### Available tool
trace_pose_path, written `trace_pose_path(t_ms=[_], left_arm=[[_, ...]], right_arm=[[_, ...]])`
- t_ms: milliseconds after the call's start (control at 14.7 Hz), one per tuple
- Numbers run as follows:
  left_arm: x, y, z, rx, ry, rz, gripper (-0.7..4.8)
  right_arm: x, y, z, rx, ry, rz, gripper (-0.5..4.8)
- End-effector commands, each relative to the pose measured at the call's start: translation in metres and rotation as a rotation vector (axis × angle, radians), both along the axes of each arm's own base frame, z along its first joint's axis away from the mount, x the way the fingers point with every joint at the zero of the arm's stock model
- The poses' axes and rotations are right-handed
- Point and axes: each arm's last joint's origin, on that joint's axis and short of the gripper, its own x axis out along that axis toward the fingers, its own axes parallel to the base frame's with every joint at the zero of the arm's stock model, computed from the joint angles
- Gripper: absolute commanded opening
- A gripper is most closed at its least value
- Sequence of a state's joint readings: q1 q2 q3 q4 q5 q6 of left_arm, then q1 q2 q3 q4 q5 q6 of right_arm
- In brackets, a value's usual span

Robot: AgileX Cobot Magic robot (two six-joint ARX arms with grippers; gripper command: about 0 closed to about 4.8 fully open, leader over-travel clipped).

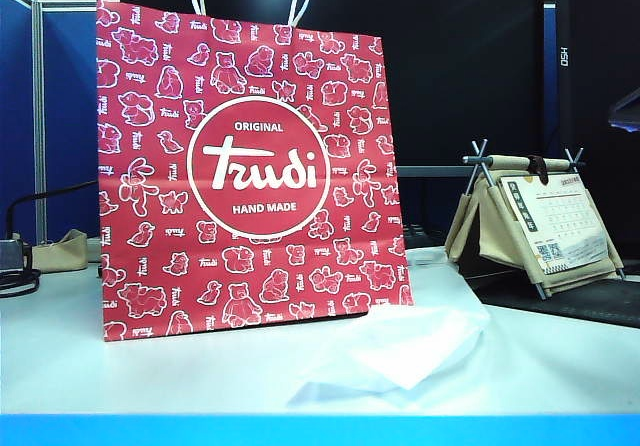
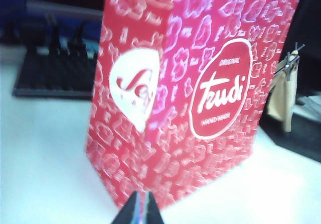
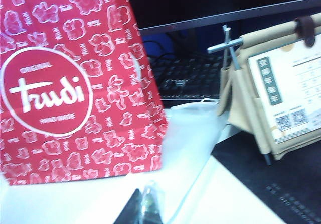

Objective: Open the paper bag and put two oranges into the paper bag.

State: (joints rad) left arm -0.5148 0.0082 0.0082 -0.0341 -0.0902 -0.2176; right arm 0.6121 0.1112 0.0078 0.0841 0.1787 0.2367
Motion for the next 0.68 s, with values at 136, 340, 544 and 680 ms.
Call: trace_pose_path(t_ms=[136, 340, 544, 680], left_arm=[[-0.001, -0.002, -0.002, -0.125, 0.088, -0.06, 0.26], [-0.001, -0.001, -0.002, -0.123, 0.091, -0.059, 0.26], [0.01, 0.038, -0.003, -0.147, 0.08, 0.224, 0.26], [0.011, 0.05, -0.003, -0.148, 0.067, 0.41, 0.26]], right_arm=[[0.0, 0.001, -0.001, 0.006, -0.004, 0.025, -0.01], [-0.001, -0.011, 0.002, 0.034, -0.05, -0.074, -0.01], [0.009, -0.06, 0.003, 0.021, -0.064, -0.591, -0.01], [0.009, -0.063, 0.003, 0.019, -0.064, -0.623, -0.01]])
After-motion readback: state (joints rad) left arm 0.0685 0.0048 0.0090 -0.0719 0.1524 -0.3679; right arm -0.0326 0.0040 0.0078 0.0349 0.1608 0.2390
